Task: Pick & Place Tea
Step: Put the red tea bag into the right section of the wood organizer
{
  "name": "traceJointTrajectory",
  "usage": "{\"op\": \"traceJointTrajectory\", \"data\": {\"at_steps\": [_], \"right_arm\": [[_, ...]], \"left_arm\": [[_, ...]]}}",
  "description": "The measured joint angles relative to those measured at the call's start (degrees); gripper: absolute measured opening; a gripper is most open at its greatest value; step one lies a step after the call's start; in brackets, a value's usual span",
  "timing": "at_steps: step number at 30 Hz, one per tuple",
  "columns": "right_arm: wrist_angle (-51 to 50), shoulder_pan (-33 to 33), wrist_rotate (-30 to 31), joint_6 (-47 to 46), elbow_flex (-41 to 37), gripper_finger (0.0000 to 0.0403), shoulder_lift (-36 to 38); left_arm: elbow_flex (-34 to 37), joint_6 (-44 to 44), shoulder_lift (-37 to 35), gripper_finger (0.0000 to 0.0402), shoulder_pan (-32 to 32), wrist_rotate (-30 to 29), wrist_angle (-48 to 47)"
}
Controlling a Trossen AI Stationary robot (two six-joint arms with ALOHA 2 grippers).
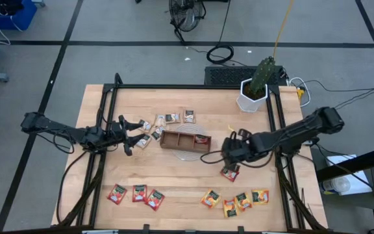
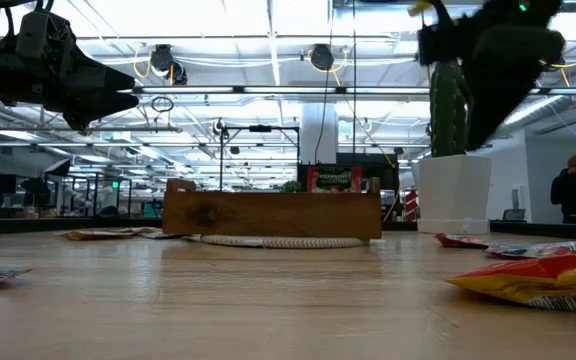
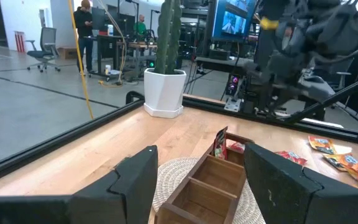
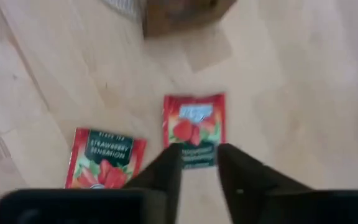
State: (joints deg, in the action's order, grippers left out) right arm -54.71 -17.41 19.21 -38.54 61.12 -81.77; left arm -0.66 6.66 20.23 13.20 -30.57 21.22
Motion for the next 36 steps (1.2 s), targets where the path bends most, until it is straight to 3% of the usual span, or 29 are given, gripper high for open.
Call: {"op": "traceJointTrajectory", "data": {"at_steps": [6,11,20,28,36], "right_arm": [[17.3,1.3,-4.6,1.7,-12.4,0.0239,1.4],[21.2,3.0,-5.8,2.8,-15.8,0.0283,-1.4],[27.6,4.1,-1.2,10.8,-15.7,0.0264,-8.2],[27.3,6.7,-1.1,7.6,-15.5,0.0245,-12.5],[26.0,7.0,-3.0,2.1,-15.6,0.0168,-12.9]], "left_arm": [[0.0,0.0,0.0,0.0239,0.0,0.0,0.0],[0.0,0.0,0.0,0.0239,0.0,0.0,0.0],[0.0,0.0,0.0,0.0239,0.0,0.0,0.0],[0.0,0.0,0.0,0.0239,0.0,0.0,0.0],[0.0,0.0,0.0,0.0239,0.0,0.0,0.0]]}}
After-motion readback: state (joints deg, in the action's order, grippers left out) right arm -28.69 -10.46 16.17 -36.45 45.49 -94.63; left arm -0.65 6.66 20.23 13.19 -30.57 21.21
